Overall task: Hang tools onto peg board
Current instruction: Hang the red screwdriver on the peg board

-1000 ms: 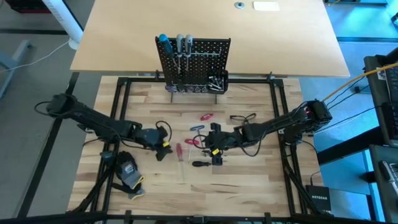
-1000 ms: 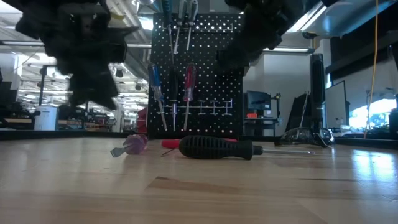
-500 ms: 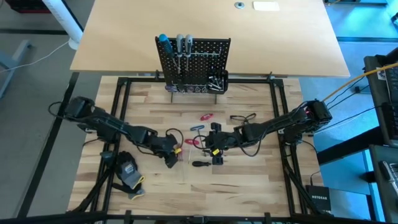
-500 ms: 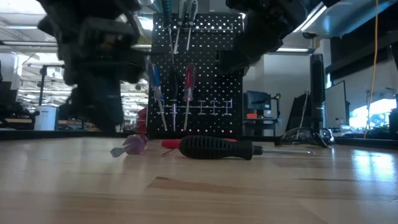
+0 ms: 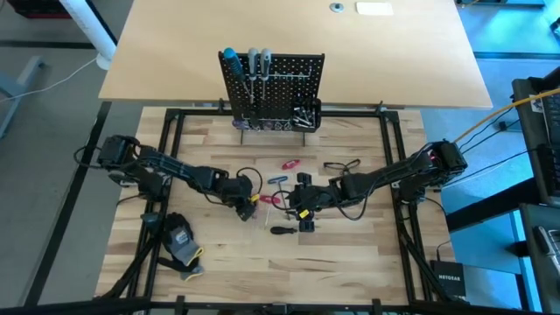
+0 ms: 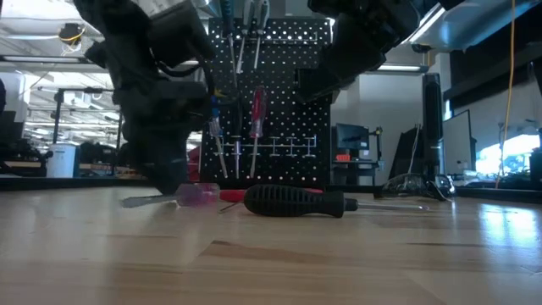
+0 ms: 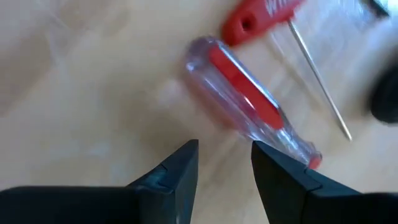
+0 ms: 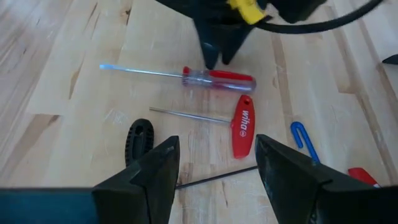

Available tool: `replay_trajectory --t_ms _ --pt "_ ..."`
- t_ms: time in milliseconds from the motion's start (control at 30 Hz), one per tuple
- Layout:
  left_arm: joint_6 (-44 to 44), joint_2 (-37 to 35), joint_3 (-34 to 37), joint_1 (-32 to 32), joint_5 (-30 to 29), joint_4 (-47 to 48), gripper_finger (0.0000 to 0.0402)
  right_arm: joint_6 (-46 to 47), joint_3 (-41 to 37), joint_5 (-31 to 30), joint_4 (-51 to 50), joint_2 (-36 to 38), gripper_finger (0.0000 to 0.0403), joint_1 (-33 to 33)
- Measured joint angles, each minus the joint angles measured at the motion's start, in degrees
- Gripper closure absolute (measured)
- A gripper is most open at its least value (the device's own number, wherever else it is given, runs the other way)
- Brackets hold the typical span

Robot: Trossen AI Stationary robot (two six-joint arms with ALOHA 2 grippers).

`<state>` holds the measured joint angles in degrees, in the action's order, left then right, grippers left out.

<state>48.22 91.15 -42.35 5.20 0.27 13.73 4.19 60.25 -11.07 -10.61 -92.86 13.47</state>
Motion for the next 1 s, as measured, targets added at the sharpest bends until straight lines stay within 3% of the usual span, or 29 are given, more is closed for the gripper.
replay_trajectory --t_ms 200,433,567,767,1000 --pt "-3.9 -0.3 0.0 -3.4 0.3 2.0 0.0263 0.0 0.0 0.0 -0.4 0.0 0.0191 0.0" --pt "-3.9 -6.3 0.0 -2.1 0.2 2.1 0.0263 0.0 0.0 0.0 -1.3 0.0 0.0191 0.0" --pt "-2.8 -7.9 0.0 1.0 -5.0 -0.8 0.0263 0.0 0.0 -1.1 -1.4 0.0 0.0191 0.0" --pt "1.0 -3.8 0.0 4.5 -7.5 -5.8 0.0263 0.0 0.0 -1.4 -1.5 0.0 0.0191 0.0" --pt "1.1 2.7 -0.6 3.9 -7.6 -9.2 0.0263 0.0 0.1 -1.5 -1.6 0.0 0.0191 0.0"
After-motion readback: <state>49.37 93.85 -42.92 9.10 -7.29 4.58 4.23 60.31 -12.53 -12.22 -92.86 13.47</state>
